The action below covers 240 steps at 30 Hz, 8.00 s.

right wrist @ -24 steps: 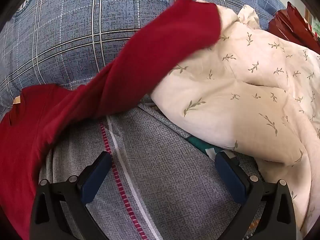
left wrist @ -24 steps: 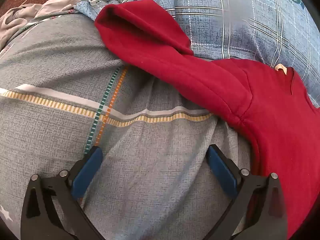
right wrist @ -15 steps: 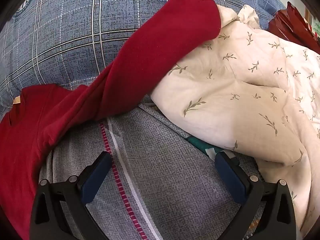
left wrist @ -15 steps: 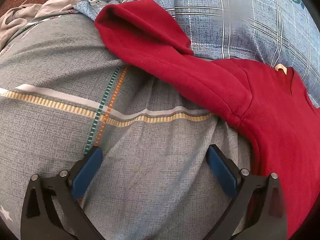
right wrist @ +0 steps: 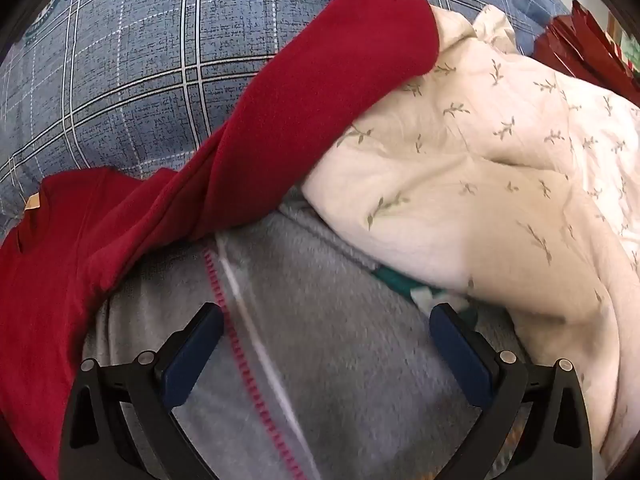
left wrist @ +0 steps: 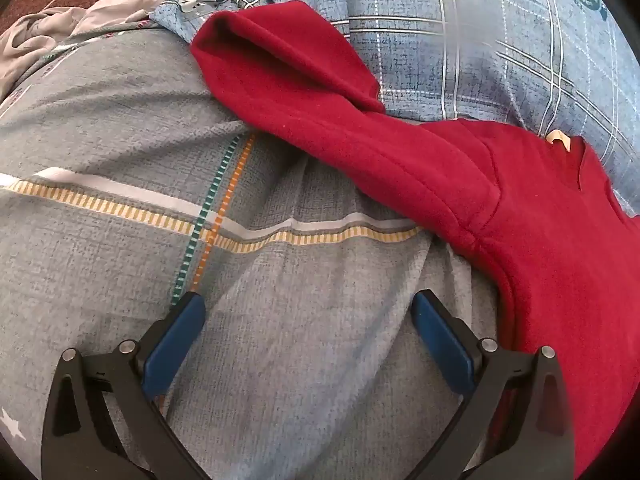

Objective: Fold small clothes

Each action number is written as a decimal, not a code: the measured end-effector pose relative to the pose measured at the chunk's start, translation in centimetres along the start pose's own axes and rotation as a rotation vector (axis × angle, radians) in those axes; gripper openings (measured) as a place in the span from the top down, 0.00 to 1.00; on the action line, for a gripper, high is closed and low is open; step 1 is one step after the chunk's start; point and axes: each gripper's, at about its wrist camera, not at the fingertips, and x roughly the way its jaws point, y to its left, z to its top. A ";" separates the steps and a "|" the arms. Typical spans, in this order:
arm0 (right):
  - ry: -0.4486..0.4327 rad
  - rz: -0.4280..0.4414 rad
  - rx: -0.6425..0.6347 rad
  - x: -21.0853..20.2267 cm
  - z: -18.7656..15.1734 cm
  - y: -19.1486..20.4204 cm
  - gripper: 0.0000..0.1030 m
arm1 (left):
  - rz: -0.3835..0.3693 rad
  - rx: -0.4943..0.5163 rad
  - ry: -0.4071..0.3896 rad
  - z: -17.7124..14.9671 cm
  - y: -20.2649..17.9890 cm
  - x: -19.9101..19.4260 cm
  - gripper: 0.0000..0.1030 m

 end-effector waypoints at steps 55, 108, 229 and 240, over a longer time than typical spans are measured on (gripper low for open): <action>-0.032 0.223 -0.298 -11.3 -7.0 21.6 0.00 | -0.149 0.105 -0.127 -3.7 -4.8 -7.3 0.00; 0.338 1.047 -0.229 -1.1 2.8 48.9 0.35 | -0.043 -0.076 -0.136 2.0 2.1 -2.2 0.00; -0.112 0.411 -0.186 -6.3 5.2 14.4 0.93 | -0.281 0.089 -0.021 0.9 -2.6 -1.3 0.85; -0.071 0.369 -0.055 -5.3 5.2 12.4 0.51 | -0.278 0.028 -0.099 1.4 -1.4 -3.2 0.57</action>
